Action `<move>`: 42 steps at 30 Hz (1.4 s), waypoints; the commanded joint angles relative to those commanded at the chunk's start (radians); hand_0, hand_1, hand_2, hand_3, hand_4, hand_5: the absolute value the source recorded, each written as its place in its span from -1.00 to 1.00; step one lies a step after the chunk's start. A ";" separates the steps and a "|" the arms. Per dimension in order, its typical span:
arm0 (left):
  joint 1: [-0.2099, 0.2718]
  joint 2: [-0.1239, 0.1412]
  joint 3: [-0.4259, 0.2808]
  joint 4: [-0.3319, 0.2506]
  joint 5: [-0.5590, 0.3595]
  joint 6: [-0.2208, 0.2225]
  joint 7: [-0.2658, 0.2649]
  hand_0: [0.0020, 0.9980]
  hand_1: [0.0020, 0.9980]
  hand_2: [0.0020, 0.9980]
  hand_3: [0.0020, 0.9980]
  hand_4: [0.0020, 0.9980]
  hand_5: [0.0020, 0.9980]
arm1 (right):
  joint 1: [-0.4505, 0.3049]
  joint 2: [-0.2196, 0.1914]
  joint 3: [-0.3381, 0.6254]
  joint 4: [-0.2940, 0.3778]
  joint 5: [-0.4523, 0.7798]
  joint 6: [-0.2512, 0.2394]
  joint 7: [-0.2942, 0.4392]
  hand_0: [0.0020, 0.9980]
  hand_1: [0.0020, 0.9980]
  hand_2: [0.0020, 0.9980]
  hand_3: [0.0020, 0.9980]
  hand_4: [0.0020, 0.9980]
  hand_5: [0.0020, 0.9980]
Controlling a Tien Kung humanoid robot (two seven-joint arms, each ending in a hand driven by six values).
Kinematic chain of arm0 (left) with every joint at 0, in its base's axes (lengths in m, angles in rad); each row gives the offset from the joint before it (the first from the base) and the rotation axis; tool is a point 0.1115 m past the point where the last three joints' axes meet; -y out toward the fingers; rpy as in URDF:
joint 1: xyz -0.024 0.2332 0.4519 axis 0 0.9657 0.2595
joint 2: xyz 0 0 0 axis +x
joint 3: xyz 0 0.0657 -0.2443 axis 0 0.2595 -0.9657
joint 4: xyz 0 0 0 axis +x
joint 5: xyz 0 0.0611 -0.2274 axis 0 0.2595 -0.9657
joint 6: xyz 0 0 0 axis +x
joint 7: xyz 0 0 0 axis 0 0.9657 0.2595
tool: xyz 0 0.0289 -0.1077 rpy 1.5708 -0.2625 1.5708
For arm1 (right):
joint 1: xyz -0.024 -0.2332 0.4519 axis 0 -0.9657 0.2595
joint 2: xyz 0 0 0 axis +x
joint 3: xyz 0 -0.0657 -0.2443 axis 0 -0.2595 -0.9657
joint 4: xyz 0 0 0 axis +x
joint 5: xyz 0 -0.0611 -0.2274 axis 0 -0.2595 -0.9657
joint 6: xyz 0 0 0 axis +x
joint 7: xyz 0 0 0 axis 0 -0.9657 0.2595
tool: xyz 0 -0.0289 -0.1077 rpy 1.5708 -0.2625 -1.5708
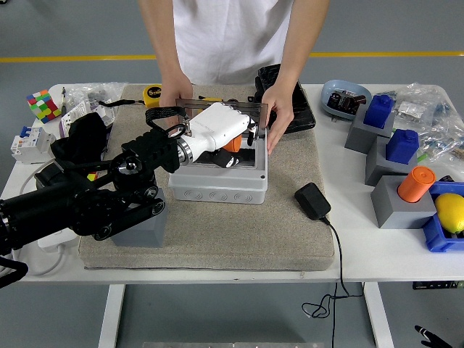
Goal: Fetch the battery,place it into the box,close the lid of the box
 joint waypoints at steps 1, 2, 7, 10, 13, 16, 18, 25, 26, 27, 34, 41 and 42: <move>0.000 -0.001 0.000 0.001 -0.002 0.001 -0.001 -0.70 -0.62 -0.44 0.03 0.57 -1.00 | 0.000 0.000 0.001 0.000 -0.001 0.000 0.000 0.28 0.38 0.37 0.12 0.86 -0.13; 0.001 -0.001 0.000 0.002 -0.003 0.004 -0.004 -0.70 -0.62 -0.44 0.03 0.57 -1.00 | 0.001 0.001 0.001 0.001 -0.001 -0.001 0.000 0.28 0.38 0.37 0.12 0.86 -0.13; 0.003 -0.003 -0.002 0.002 -0.007 0.018 -0.017 -0.60 -0.35 -0.25 0.10 0.65 -1.00 | 0.001 0.000 0.002 0.001 -0.001 -0.001 0.000 0.28 0.38 0.37 0.11 0.85 -0.12; 0.005 -0.002 -0.008 0.002 -0.009 0.028 -0.026 -0.60 -0.35 -0.25 0.10 0.65 -1.00 | 0.000 0.001 0.000 0.000 0.000 -0.001 -0.001 0.28 0.38 0.37 0.11 0.85 -0.12; 0.007 0.000 -0.011 0.004 -0.014 0.030 -0.028 -0.40 -0.11 -0.09 0.10 0.82 -1.00 | 0.000 0.001 -0.001 0.001 0.000 -0.001 0.000 0.28 0.39 0.37 0.11 0.85 -0.12; 0.009 0.001 -0.010 0.004 -0.016 0.032 -0.031 -0.40 -0.11 -0.09 0.10 0.82 -1.00 | 0.000 0.001 0.000 0.001 0.000 -0.001 0.000 0.28 0.39 0.37 0.11 0.85 -0.12; 0.010 0.002 -0.011 0.004 -0.018 0.031 -0.031 -0.25 0.01 0.06 0.12 0.98 -1.00 | 0.000 0.001 -0.001 0.001 0.000 -0.001 0.000 0.28 0.38 0.37 0.11 0.85 -0.12; 0.013 0.002 -0.010 0.002 -0.019 0.016 -0.018 -0.27 0.02 0.05 0.12 0.98 -1.00 | 0.000 0.001 0.000 0.001 0.000 0.000 0.000 0.28 0.39 0.37 0.11 0.85 -0.12; 0.014 0.003 -0.012 -0.001 -0.019 0.015 -0.018 -0.27 0.02 0.05 0.12 0.98 -1.00 | 0.000 0.001 0.001 0.001 0.000 0.000 0.000 0.28 0.39 0.37 0.11 0.85 -0.12; 0.014 0.004 -0.015 -0.004 -0.019 0.015 -0.018 -0.27 0.02 0.05 0.12 0.98 -1.00 | 0.000 0.001 0.001 0.001 0.000 0.000 0.000 0.28 0.39 0.37 0.11 0.85 -0.12; 0.031 0.017 -0.076 -0.075 -0.009 0.016 -0.032 -0.28 0.01 0.04 0.13 0.98 -1.00 | 0.000 0.001 0.005 0.000 -0.003 0.000 -0.001 0.28 0.39 0.37 0.11 0.86 -0.12; 0.056 0.031 -0.161 -0.129 -0.031 0.100 -0.161 -0.28 0.09 0.10 0.16 1.00 -0.48 | 0.000 0.001 0.008 0.000 -0.004 -0.001 0.001 0.28 0.39 0.37 0.11 0.86 -0.12; 0.059 0.031 -0.173 -0.126 -0.042 0.120 -0.191 -0.28 0.09 0.10 0.16 1.00 -0.48 | 0.000 0.001 0.007 0.000 -0.003 -0.001 0.001 0.28 0.39 0.37 0.11 0.86 -0.12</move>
